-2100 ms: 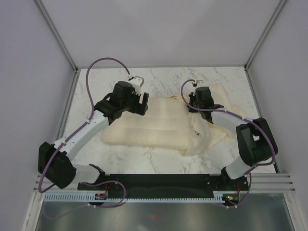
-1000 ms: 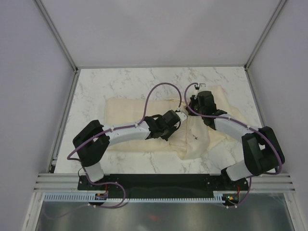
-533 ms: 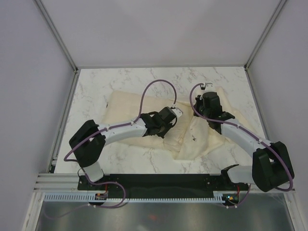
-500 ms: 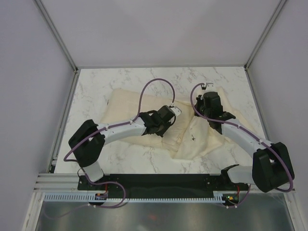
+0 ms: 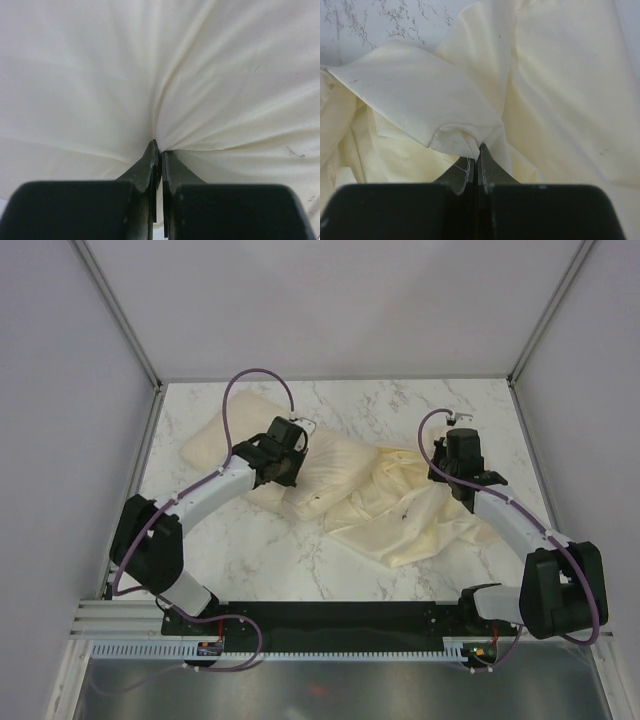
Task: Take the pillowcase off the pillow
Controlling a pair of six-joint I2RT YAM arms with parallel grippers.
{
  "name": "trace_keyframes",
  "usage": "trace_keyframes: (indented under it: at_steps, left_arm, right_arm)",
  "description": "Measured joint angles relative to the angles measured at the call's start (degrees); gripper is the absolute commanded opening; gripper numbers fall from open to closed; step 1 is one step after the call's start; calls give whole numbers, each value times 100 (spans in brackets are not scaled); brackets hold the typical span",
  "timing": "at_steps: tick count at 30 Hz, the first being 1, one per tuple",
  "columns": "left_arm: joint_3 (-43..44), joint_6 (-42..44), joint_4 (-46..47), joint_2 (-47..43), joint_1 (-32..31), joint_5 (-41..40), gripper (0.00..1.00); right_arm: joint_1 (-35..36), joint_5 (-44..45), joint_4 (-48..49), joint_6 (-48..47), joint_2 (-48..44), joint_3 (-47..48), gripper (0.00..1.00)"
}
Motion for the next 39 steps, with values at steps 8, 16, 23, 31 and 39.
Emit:
trace_keyframes:
  at_steps: [8,16,23,31,39]
  left_arm:
    - [-2,0,-50,-190,901,96,2]
    - [-2,-2,-83,-192,1412,87,2]
    - [-2,-2,-101,-192,1554,37,2]
    - [-2,-105,-98,-293,1530,-79,84]
    - [2,-205,-46,-1257,1543,-151,98]
  right_arm:
    - [-243,85,-98,-92,0,-35,0]
    - [-1161,146,-398,-258,-17,4,0]
    - [-2065,179,-579,-275,-321,15,0]
    - [-2144,-243,-682,-258,-413,33,62]
    - [-2138,-1233,-1091,-319,-1086,273,91]
